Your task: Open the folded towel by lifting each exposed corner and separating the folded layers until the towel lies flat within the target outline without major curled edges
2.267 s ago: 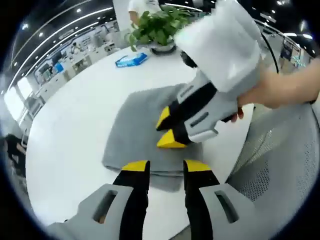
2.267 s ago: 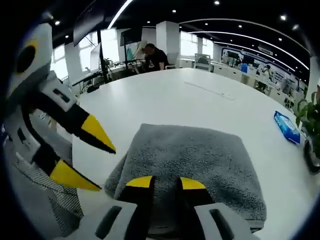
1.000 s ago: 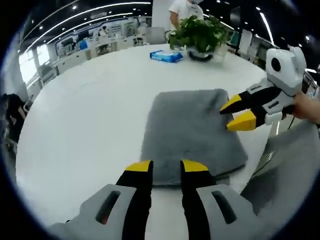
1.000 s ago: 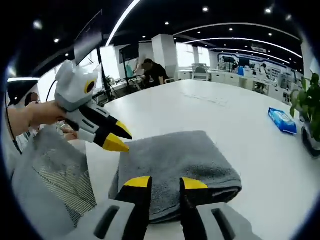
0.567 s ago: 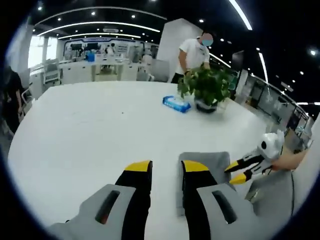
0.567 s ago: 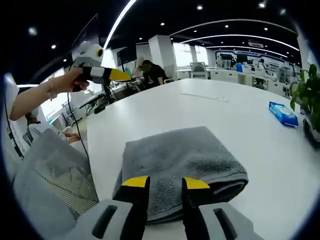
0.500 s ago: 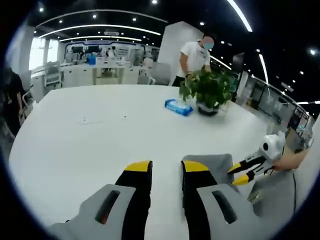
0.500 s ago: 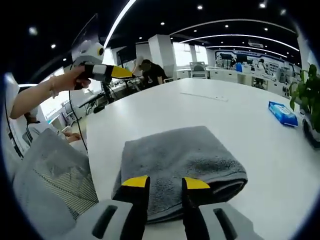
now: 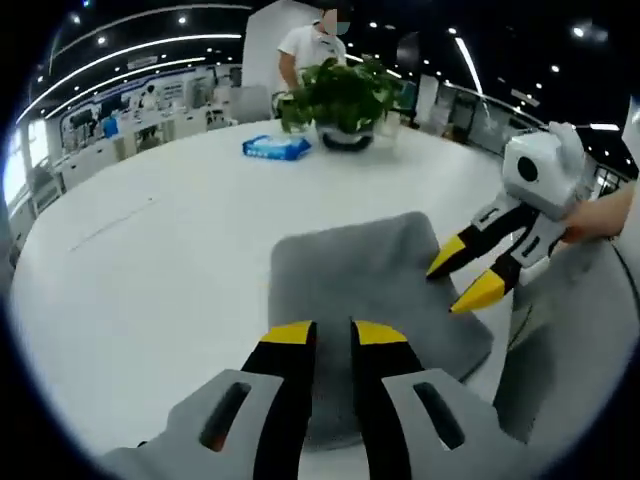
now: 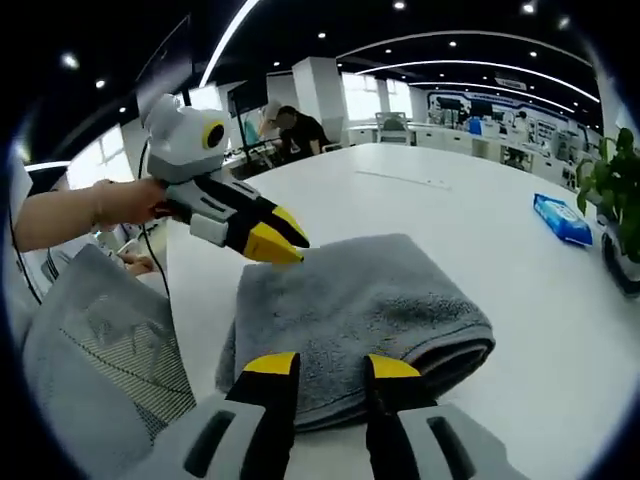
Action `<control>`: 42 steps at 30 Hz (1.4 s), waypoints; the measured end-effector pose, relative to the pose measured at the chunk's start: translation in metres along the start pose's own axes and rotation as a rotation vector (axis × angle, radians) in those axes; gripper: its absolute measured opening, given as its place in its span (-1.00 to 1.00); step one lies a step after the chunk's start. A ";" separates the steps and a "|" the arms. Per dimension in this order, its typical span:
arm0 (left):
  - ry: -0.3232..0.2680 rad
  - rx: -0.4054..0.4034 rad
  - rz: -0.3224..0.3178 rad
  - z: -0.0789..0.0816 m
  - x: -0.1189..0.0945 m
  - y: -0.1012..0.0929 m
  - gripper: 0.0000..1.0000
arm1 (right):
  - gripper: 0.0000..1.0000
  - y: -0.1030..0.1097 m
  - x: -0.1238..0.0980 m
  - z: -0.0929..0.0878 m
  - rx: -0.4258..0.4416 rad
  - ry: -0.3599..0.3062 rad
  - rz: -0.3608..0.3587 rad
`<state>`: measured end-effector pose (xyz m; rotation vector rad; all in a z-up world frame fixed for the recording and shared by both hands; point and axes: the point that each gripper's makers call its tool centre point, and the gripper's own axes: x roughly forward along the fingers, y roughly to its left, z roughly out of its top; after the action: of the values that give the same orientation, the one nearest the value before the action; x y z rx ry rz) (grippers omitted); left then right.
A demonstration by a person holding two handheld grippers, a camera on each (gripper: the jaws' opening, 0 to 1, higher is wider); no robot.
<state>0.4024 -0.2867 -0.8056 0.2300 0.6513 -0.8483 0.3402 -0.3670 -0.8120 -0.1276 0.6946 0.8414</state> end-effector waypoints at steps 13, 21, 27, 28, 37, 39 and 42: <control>0.020 0.025 0.035 -0.027 -0.006 -0.007 -0.80 | -0.55 -0.006 0.013 -0.010 -0.078 0.090 -0.050; 0.037 0.002 0.084 -0.031 -0.005 -0.019 -0.91 | -0.60 -0.016 0.016 -0.008 -0.088 0.105 -0.068; 0.044 -0.051 0.111 -0.034 -0.004 -0.028 -0.93 | -0.63 -0.028 0.018 -0.004 -0.063 0.096 -0.099; 0.043 -0.051 0.117 -0.034 -0.003 -0.032 -0.93 | -0.63 -0.030 0.018 -0.004 -0.062 0.092 -0.109; 0.048 -0.099 0.108 -0.033 0.004 -0.053 -0.95 | -0.66 -0.048 0.025 0.002 -0.113 0.067 -0.170; 0.036 -0.094 0.085 -0.033 0.004 -0.059 -0.94 | -0.66 -0.051 0.025 0.003 -0.107 0.052 -0.170; 0.021 -0.100 0.075 -0.033 0.003 -0.058 -0.94 | -0.66 -0.050 0.023 0.003 -0.096 0.026 -0.162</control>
<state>0.3455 -0.3114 -0.8299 0.1720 0.6984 -0.7403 0.3879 -0.3848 -0.8320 -0.2778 0.6594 0.7186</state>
